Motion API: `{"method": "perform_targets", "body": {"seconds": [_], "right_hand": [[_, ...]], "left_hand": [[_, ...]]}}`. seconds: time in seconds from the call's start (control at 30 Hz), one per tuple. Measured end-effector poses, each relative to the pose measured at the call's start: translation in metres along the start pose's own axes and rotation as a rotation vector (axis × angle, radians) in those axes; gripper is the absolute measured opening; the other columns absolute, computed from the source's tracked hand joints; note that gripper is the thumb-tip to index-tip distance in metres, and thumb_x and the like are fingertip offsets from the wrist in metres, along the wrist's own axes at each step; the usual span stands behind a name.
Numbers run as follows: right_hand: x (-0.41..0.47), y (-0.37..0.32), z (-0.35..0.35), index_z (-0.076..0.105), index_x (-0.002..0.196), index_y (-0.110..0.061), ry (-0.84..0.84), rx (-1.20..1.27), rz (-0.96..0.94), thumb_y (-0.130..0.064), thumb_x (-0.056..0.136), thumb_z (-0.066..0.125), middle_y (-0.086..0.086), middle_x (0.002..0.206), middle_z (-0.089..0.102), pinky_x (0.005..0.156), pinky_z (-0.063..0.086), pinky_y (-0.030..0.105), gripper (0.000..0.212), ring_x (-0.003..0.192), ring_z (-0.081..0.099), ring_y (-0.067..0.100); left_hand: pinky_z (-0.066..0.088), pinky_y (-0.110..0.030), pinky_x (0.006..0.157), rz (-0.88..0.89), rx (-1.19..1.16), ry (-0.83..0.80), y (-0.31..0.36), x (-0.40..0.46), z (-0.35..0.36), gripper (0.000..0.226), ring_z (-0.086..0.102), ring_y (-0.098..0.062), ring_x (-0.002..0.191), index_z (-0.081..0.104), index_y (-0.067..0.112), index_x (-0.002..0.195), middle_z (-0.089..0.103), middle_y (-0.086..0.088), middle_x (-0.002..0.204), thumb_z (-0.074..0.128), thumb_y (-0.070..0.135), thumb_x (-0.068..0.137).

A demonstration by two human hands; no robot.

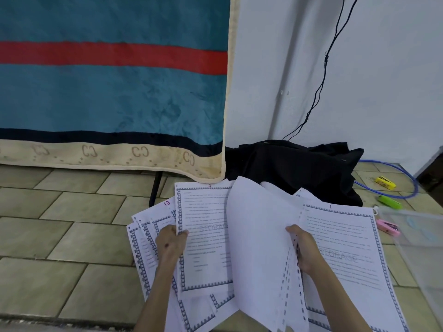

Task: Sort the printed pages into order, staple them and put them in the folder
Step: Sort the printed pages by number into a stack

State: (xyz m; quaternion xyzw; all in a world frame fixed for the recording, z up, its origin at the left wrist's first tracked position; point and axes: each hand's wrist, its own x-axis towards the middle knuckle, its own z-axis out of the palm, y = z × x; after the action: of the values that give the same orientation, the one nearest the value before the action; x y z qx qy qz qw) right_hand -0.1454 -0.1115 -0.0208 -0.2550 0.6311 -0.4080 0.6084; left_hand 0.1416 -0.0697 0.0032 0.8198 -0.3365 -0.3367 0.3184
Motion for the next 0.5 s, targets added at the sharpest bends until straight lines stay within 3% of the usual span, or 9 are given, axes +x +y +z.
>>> {"method": "perform_targets", "body": {"seconds": [0.17,0.23,0.3,0.33,0.4,0.47,0.5], "right_hand": [[-0.003,-0.007,0.004,0.066,0.093,-0.002,-0.065,0.02,-0.001,-0.01,0.089,0.053,0.013,0.089,0.069,0.084,0.05,0.042,0.016,0.082,0.064,0.031],[-0.007,-0.016,0.01,0.065,0.093,-0.002,-0.091,-0.01,-0.025,-0.01,0.089,0.053,0.012,0.09,0.07,0.085,0.05,0.042,0.015,0.084,0.065,0.031],[-0.014,-0.027,0.022,0.062,0.09,-0.002,-0.067,-0.14,-0.09,-0.013,0.089,0.055,0.009,0.08,0.068,0.066,0.05,0.032,0.014,0.07,0.062,0.026],[-0.018,-0.031,0.03,0.06,0.084,-0.003,-0.051,-0.235,-0.133,-0.015,0.089,0.056,0.006,0.07,0.063,0.055,0.042,0.026,0.013,0.059,0.056,0.022],[-0.027,-0.038,0.049,0.057,0.075,-0.009,-0.042,-0.395,-0.236,-0.014,0.088,0.055,0.001,0.062,0.056,0.05,0.034,0.023,0.014,0.052,0.049,0.015],[-0.034,-0.04,0.071,0.052,0.073,-0.011,-0.087,-0.512,-0.341,-0.012,0.088,0.051,0.0,0.068,0.054,0.055,0.036,0.025,0.014,0.059,0.048,0.013],[-0.038,-0.04,0.081,0.05,0.076,-0.012,-0.101,-0.567,-0.382,-0.013,0.088,0.049,0.0,0.072,0.054,0.058,0.036,0.027,0.012,0.063,0.049,0.014]], "left_hand": [[0.037,-0.022,0.069,0.005,-0.011,0.0,0.0,-0.002,0.002,0.01,0.049,-0.017,0.08,0.059,0.003,0.083,0.055,-0.004,0.087,0.061,0.012,0.087],[0.037,-0.021,0.065,0.013,-0.019,-0.004,0.002,-0.002,0.004,0.015,0.049,-0.016,0.071,0.054,0.006,0.076,0.054,0.001,0.077,0.062,0.012,0.086],[0.033,-0.02,0.053,0.021,-0.029,-0.011,0.0,-0.002,0.007,0.03,0.042,-0.008,0.057,0.046,0.013,0.062,0.047,0.006,0.062,0.065,0.015,0.086],[0.032,-0.018,0.051,0.032,-0.021,-0.025,0.0,-0.003,0.008,0.034,0.038,-0.004,0.054,0.044,0.017,0.059,0.046,0.005,0.061,0.066,0.017,0.085],[0.038,-0.018,0.064,0.046,-0.005,-0.083,-0.002,-0.002,0.013,0.014,0.049,-0.008,0.063,0.061,0.013,0.075,0.061,-0.007,0.077,0.068,0.021,0.084],[0.039,-0.021,0.082,0.039,0.028,-0.162,0.001,-0.006,0.017,0.035,0.06,-0.02,0.096,0.064,0.005,0.113,0.066,-0.012,0.111,0.067,0.026,0.085],[0.04,-0.022,0.086,0.036,0.035,-0.189,0.002,-0.006,0.019,0.043,0.059,-0.024,0.108,0.06,0.005,0.121,0.064,-0.011,0.119,0.065,0.029,0.086]]}}
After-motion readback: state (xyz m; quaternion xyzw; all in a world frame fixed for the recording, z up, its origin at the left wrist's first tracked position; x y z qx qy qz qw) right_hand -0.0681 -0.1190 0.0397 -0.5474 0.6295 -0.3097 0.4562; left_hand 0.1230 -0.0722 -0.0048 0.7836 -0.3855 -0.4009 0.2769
